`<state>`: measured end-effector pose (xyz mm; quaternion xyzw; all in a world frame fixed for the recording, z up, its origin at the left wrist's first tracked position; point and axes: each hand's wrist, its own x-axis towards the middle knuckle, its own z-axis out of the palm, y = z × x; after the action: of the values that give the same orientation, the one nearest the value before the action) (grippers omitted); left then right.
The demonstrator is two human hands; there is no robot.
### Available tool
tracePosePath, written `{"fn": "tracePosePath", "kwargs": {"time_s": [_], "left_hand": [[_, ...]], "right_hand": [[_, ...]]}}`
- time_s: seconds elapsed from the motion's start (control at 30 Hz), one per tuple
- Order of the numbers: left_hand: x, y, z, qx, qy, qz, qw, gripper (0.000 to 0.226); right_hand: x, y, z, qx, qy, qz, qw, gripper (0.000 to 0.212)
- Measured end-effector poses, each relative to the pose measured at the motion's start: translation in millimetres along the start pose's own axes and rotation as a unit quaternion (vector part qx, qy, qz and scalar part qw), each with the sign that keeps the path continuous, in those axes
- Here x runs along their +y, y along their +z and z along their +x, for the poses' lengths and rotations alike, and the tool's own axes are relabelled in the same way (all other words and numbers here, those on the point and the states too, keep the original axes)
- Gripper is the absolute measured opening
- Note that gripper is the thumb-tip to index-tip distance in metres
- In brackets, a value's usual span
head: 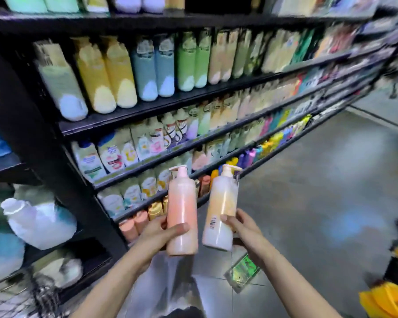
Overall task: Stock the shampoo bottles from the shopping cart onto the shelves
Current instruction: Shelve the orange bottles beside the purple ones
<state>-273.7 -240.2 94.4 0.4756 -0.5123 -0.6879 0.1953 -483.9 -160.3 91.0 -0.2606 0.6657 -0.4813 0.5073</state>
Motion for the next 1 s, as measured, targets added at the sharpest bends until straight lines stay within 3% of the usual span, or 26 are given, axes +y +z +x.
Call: {"fn": "tracePosePath", "kwargs": {"time_s": [0.1, 0.27, 0.5, 0.63, 0.8, 1.0], "left_hand": [[34, 16, 29, -0.021, 0.026, -0.004, 0.999, 0.093], [98, 34, 87, -0.014, 0.102, -0.006, 0.995, 0.077], [224, 22, 167, 0.037, 0.213, 0.029, 0.976, 0.082], [293, 22, 200, 0.063, 0.270, 0.026, 0.960, 0.054], [371, 21, 225, 0.127, 0.330, 0.052, 0.934, 0.064], [449, 19, 258, 0.207, 0.366, 0.063, 0.905, 0.036]], "right_hand": [[-27, -24, 26, -0.007, -0.022, 0.019, 1.000, 0.045], [-89, -52, 98, -0.024, -0.078, 0.024, 0.996, 0.065], [-226, -57, 195, -0.060, -0.199, -0.025, 0.978, 0.059], [-298, -59, 239, -0.082, -0.267, -0.032, 0.960, 0.055], [-381, -61, 286, -0.124, -0.336, -0.051, 0.932, 0.036], [-468, -55, 341, -0.156, -0.405, -0.069, 0.898, 0.036]]}}
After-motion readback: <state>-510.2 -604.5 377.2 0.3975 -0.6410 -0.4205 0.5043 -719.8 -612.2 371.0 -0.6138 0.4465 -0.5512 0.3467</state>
